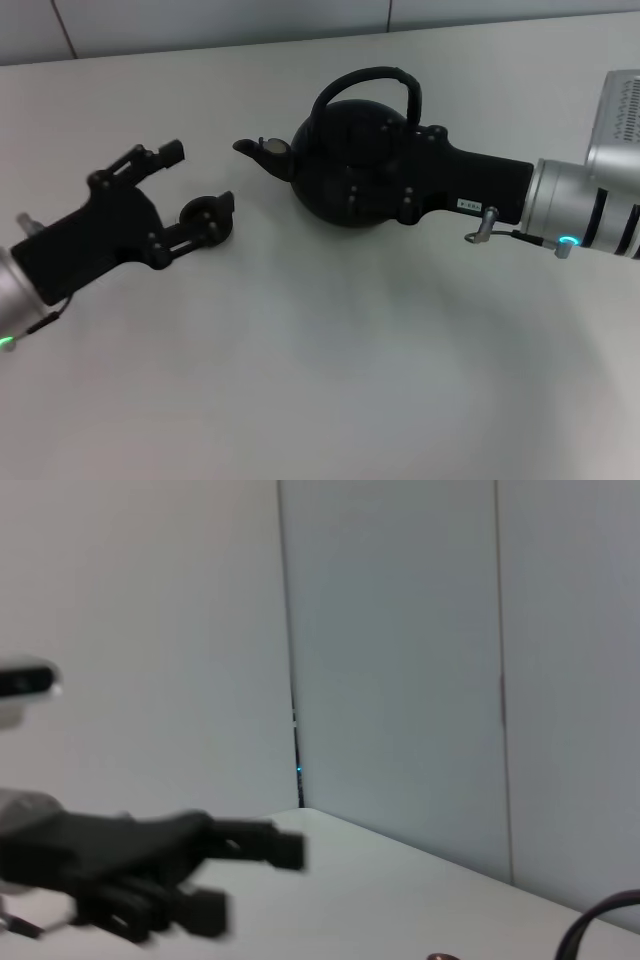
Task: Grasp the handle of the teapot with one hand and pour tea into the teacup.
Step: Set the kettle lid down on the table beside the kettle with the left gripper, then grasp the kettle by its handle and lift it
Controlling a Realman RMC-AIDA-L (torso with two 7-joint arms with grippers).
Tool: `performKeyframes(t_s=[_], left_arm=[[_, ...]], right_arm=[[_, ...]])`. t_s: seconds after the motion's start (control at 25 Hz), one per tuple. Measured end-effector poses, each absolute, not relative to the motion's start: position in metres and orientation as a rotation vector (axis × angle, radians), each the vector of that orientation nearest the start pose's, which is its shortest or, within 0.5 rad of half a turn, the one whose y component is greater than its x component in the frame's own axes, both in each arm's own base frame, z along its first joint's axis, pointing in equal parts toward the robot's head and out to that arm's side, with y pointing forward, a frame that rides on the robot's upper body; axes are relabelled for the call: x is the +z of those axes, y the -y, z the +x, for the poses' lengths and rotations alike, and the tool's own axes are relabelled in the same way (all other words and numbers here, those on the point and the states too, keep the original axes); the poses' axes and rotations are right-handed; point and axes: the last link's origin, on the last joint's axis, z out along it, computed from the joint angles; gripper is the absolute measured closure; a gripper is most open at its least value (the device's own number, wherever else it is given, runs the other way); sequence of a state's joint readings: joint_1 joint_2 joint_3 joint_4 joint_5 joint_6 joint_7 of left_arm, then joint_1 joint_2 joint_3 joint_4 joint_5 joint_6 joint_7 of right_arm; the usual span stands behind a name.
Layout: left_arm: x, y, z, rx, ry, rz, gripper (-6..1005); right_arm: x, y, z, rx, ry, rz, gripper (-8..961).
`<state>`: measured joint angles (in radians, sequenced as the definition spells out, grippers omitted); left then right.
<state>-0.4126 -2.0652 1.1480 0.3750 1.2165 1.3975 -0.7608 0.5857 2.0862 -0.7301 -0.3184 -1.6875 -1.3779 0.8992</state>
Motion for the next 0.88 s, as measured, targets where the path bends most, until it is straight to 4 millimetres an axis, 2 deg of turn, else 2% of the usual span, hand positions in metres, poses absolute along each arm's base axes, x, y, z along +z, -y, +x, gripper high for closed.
performKeyframes(t_s=[0.16,0.44,0.68,0.88], left_arm=[[-0.012,-0.299,-0.271,-0.944,0.284,-2.454,145],[0.006,-0.291,-0.28,-0.898,0.342,-2.569,144],[0.014,-0.283,-0.281,-0.909,0.305,-2.635,144],[0.013,-0.28,-0.287,-0.804,0.343,-2.732,144]], right_arm=[[-0.042,-0.339,0.256,0.85,-0.376,-2.512,166],[-0.037,-0.335,0.264,0.85,-0.397,-2.476,166],[-0.022,-0.328,0.28,0.87,-0.438,-2.375,166],[-0.01,-0.32,0.296,0.866,-0.477,-2.29,166]])
